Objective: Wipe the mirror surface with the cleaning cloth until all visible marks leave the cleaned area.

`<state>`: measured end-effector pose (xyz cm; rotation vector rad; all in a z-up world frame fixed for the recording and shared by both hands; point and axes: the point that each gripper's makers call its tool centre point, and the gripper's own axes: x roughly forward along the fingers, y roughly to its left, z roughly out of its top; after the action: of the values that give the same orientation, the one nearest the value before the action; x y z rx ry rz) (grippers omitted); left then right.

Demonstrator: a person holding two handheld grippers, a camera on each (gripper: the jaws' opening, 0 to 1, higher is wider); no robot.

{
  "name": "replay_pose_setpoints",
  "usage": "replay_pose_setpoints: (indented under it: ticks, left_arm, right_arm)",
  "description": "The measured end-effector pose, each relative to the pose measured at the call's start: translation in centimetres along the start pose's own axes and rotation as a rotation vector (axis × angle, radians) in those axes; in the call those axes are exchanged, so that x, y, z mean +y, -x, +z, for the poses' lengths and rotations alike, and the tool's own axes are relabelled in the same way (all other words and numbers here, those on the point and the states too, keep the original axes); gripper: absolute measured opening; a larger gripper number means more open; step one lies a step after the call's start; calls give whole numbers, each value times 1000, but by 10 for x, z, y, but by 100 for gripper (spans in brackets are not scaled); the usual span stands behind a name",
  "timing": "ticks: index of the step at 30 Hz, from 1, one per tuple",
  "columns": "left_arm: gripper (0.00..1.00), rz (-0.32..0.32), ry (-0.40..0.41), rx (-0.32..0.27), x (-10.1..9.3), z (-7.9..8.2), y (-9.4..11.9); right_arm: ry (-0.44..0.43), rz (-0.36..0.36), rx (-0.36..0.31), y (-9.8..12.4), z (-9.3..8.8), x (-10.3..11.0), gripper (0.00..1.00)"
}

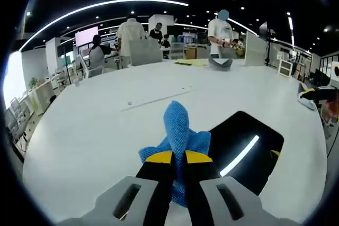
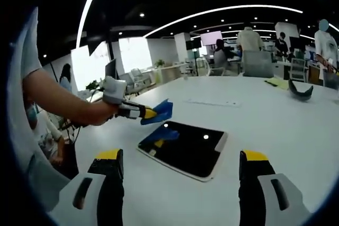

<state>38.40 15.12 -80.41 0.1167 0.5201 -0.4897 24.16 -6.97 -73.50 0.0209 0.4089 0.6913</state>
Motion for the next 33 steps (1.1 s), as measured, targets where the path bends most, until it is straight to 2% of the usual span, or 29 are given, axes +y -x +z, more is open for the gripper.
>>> replay_pose_setpoints:
  ticks: [9, 21, 23, 25, 26, 27, 28, 33]
  left_arm:
    - [4, 8, 8, 24, 6, -5, -15]
    - [4, 17, 4, 13, 13, 2, -26]
    - [4, 7, -14, 42, 10, -5, -30]
    - [4, -2, -59, 97, 6, -19, -30]
    - [4, -4, -53, 123, 5, -28, -31]
    - [4, 8, -23, 60, 6, -20, -31]
    - [4, 13, 16, 68, 7, -22, -31]
    - [4, 11, -17, 77, 4, -21, -29]
  right_arm:
    - [-2, -5, 14, 2, -2, -2, 89]
    - [-9, -34, 17, 8, -4, -13, 90]
    - [-2, -37, 14, 9, -2, -15, 90]
    - [0, -38, 15, 10, -2, -16, 90]
    - [-1, -40, 15, 11, -2, -17, 90]
    - [-2, -43, 15, 11, -3, -18, 90]
    - [-4, -47, 15, 12, -3, -19, 90]
    - [-10, -51, 16, 15, -6, -19, 90]
